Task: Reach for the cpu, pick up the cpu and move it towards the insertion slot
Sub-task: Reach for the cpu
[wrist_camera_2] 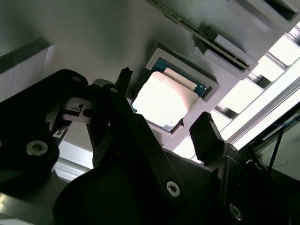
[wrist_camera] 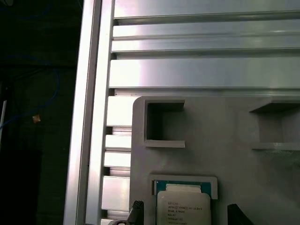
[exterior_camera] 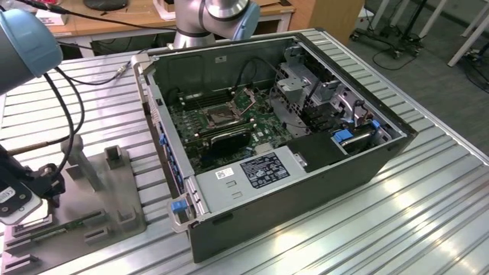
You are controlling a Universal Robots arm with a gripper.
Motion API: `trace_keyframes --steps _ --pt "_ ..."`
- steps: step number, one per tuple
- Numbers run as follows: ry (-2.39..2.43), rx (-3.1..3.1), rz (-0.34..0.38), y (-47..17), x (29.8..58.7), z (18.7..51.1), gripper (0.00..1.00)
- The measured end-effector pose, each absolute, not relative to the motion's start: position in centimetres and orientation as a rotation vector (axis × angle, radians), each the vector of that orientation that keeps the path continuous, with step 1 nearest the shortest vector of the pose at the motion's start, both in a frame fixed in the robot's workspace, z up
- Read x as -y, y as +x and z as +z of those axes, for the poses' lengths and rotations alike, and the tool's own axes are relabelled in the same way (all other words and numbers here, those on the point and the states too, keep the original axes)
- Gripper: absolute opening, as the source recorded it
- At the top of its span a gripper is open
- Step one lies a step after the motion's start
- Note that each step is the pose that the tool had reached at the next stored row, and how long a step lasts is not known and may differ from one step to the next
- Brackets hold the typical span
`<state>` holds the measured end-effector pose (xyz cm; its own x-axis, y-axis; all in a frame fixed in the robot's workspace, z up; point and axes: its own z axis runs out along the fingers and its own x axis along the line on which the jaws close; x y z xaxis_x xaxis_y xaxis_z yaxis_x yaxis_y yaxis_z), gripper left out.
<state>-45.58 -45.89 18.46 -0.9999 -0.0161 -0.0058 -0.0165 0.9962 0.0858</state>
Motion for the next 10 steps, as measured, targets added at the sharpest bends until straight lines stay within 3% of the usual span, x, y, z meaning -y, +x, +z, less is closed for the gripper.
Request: trace_keyframes --steps 9,10 --pt "-0.02 -3.134 0.133 -45.59 45.88 17.73 0.76" --pt "-0.02 -3.134 0.133 -45.59 45.88 17.72 0.69"
